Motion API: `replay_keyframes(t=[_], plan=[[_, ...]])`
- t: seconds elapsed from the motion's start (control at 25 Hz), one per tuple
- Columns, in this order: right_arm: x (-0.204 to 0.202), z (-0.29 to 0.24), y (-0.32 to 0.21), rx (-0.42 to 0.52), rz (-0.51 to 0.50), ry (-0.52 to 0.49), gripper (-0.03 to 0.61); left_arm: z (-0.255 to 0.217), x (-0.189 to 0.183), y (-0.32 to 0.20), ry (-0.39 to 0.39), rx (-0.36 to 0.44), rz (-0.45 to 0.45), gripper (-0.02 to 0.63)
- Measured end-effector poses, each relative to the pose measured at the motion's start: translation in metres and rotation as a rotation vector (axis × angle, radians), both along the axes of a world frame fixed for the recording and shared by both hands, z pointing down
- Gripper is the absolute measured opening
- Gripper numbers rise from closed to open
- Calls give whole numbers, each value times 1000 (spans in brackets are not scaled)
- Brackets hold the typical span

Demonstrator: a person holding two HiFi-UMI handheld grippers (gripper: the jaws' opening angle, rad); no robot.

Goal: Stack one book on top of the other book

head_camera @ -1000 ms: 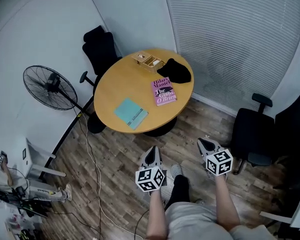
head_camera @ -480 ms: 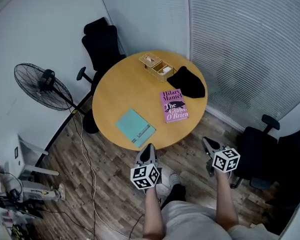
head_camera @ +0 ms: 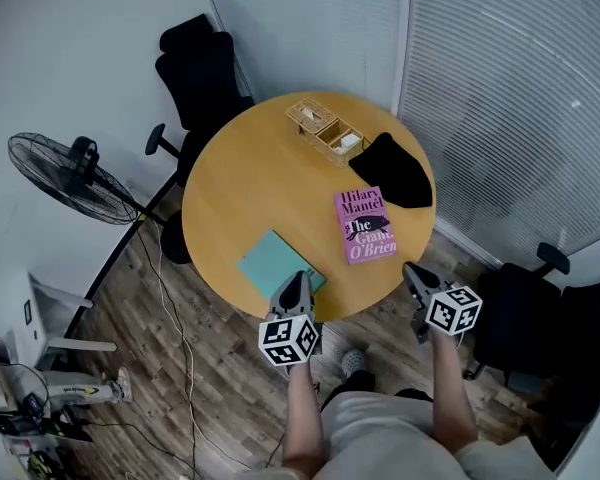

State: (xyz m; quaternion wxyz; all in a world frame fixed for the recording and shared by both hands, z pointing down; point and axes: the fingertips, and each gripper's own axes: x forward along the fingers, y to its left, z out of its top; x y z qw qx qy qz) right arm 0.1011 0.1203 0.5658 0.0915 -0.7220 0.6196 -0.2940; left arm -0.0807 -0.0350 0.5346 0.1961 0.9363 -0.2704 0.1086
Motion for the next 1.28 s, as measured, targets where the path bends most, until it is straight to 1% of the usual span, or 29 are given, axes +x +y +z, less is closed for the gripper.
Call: replay_keyframes(t=[0.16,0.36,0.52,0.68,0.8,0.96,1.12,1.28], plan=[[15,-2,-26,6,7,30,20,0,7,-32,13,-6,-19,26],[32,6,-52,10,6,19,20,11,14,-58,-17,-9,-26,26],[41,12,-77,8,-30,12,20,20,19,-73,-54,-1,-57,26],[57,13,-111,7,-80,29,20,25,29,-83,-62,-13,-74,26],[65,22,-133,-28,-130,43,20,34,39,-89,-84,-31,-85,26],[76,44,-142,-107,-178,56,20,51,61,-95,-109,-78,-100,26],[91,67,-142,-171,-190,49,20,75,85,-98,-130,-141,-117,26],[103,84,-139,-218,-202,42,20,94,108,-95,-167,-173,-108,26]])
